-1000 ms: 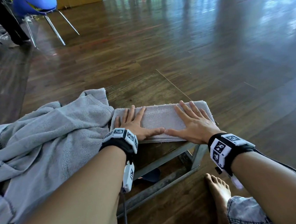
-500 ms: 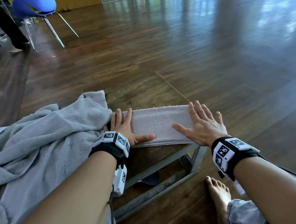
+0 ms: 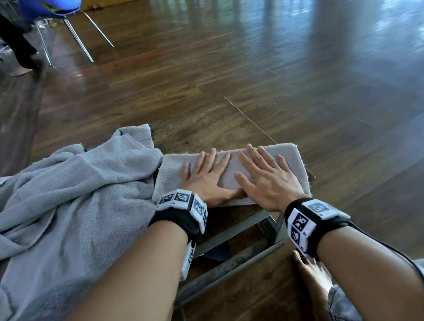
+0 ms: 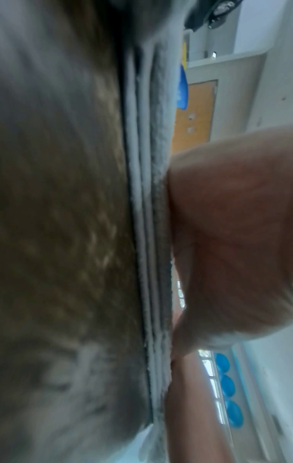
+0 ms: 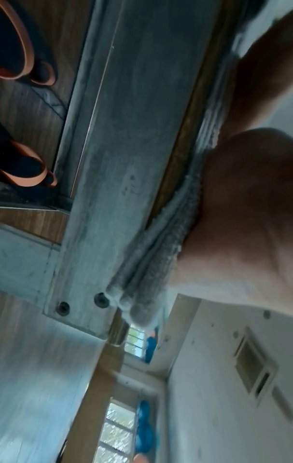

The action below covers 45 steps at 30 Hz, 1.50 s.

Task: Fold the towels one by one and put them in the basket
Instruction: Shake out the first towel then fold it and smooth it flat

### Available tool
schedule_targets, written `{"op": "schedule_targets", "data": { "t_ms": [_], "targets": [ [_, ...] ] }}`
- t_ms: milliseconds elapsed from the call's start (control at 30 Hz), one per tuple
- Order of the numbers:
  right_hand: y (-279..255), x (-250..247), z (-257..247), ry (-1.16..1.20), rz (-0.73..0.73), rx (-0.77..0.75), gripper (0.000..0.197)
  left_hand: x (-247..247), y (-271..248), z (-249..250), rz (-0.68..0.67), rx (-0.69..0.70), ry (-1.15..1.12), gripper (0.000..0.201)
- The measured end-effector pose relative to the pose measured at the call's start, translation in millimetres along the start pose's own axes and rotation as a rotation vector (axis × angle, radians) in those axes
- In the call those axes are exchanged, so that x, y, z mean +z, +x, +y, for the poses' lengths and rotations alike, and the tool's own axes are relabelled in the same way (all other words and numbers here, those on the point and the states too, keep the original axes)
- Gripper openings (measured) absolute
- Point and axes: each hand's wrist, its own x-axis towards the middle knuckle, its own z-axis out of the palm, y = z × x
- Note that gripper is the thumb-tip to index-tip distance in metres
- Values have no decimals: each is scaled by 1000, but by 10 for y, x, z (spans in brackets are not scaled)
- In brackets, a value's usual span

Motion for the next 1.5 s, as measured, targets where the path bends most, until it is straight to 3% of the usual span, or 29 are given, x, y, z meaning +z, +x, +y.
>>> {"op": "schedule_targets", "data": {
  "t_ms": [233, 400, 533, 633, 700, 733, 800, 833, 900, 967, 1067, 1133, 1200, 1300, 1367, 1500],
  "targets": [
    [-10, -35, 66, -21, -25, 77, 76, -127, -83, -269, -45, -148, -25, 140],
    [-67, -81, 182, -47, 9, 182, 89, -182, -217, -560, -43, -231, -40, 143],
    [-77, -204, 191, -37, -93, 244, 99, -179, -256, -565, -43, -236, -8, 143],
    [39, -437, 133, -243, -214, 266, 103, -174, -263, -512, -44, -243, 29, 143],
    [55, -592, 35, -354, -170, 221, 92, -177, -260, -480, -42, -251, 54, 147],
    [32, -623, -23, -368, -73, 150, 76, -187, -255, -468, -48, -256, 63, 149],
    [-38, -596, -142, -267, 139, 0, 46, -215, -235, -433, -57, -260, 76, 154],
    [-75, -562, -196, -189, 154, -35, 42, -237, -214, -422, -49, -258, 85, 154],
    [-114, -483, -296, -45, -5, -23, 47, -299, -180, -409, -25, -247, 38, 141],
    [-106, -416, -329, 23, -119, -3, 54, -345, -165, -423, 11, -219, -61, 106],
    [-91, -397, -320, 22, -114, 5, 56, -366, -166, -474, 136, -174, -48, 43],
    [-62, -418, -296, -6, -122, 24, 55, -388, -194, -501, 273, -153, -18, 23],
    [-35, -462, -283, -32, -117, 32, 53, -445, -228, -514, 329, -178, 8, 22],
    [-1, -506, -300, -54, -44, -18, 46, -516, -280, -554, 218, -254, 15, 37],
    [12, -511, -330, -86, 3, -50, 43, -527, -325, -577, 139, -233, -70, 40],
    [15, -431, -357, -48, -111, -32, 43, -535, -414, -549, 102, -176, -159, 34]
  ]
}}
